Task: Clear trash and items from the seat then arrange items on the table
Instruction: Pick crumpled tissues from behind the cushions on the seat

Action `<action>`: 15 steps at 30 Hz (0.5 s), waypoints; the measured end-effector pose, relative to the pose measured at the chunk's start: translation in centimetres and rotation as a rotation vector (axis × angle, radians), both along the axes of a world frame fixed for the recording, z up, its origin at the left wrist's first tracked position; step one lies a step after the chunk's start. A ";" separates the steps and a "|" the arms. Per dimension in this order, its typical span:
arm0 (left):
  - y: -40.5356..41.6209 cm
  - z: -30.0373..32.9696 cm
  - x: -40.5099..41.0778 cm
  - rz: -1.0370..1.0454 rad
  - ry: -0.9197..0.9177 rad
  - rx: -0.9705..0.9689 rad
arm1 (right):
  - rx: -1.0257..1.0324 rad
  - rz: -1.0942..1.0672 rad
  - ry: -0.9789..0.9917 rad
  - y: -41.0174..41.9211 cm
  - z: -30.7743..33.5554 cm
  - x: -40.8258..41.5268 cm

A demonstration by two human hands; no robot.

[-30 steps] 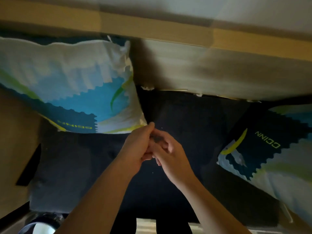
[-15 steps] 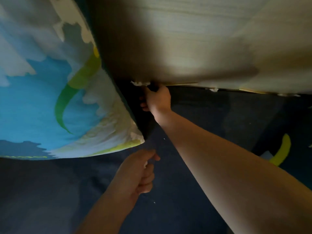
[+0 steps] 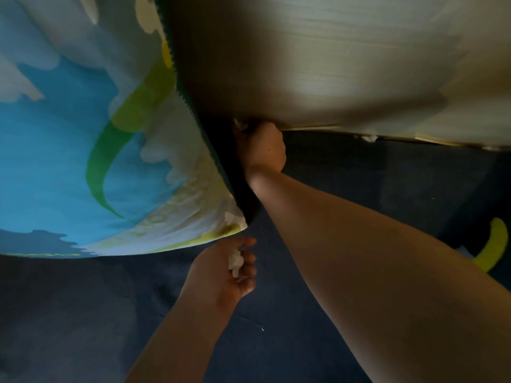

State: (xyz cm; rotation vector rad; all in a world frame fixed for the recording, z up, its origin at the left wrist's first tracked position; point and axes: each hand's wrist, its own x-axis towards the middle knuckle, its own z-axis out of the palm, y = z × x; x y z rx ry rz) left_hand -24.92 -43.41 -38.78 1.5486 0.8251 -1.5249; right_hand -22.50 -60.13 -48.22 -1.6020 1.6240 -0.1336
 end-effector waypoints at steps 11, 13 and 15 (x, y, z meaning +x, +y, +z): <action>-0.3 1.5 0.2 0.094 -0.021 -0.187 | 0.188 -0.223 -0.459 -0.9 1.5 -3.4; -0.7 1.9 0.1 0.079 -0.049 -0.188 | 0.234 -0.272 -0.560 -0.9 3.6 -5.6; -1.5 2.6 -0.2 0.091 -0.063 -0.206 | 0.253 -0.322 -0.630 -0.7 6.3 -8.3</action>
